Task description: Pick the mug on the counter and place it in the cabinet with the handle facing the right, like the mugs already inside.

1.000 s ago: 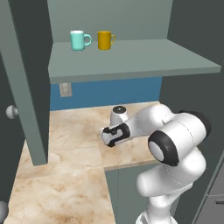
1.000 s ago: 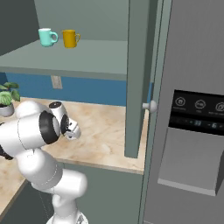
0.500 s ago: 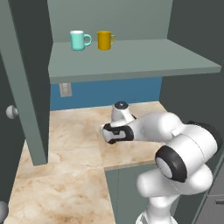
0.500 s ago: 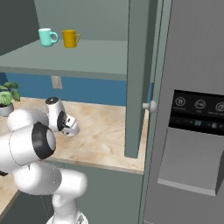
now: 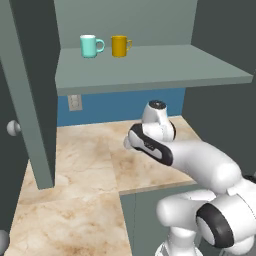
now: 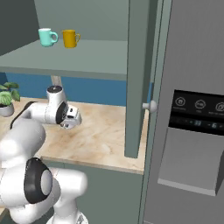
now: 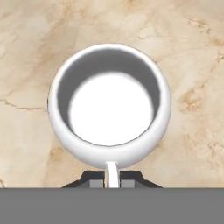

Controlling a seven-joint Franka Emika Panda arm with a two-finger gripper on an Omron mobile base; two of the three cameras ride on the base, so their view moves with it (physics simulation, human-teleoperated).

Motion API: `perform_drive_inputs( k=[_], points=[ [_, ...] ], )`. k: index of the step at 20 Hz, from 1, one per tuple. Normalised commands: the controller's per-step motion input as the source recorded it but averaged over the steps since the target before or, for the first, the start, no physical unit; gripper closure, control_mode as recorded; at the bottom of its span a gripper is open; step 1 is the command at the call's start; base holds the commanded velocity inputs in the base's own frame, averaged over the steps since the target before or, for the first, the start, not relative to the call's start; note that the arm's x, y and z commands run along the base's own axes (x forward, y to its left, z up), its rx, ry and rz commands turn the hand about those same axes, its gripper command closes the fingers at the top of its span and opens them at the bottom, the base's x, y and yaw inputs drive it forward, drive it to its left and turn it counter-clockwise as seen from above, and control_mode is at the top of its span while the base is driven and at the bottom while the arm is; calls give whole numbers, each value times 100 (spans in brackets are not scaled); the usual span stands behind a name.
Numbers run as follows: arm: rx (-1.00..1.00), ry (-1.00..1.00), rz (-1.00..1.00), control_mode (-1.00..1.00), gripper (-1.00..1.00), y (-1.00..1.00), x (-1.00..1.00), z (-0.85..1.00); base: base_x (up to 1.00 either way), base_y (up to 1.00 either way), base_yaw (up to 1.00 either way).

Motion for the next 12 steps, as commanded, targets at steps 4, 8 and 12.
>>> perform_drive_inputs(
  k=[4, 8, 12],
  points=[
    [-7, 0, 33, -100, 100, -19, -54, 75, 0, 0, 0],
    [-9, -2, 37, -100, 100, -17, -65, 70, 0, 0, 0],
    [2, -17, 39, -100, 100, -18, -43, 67, 0, 0, 0]
  ],
)
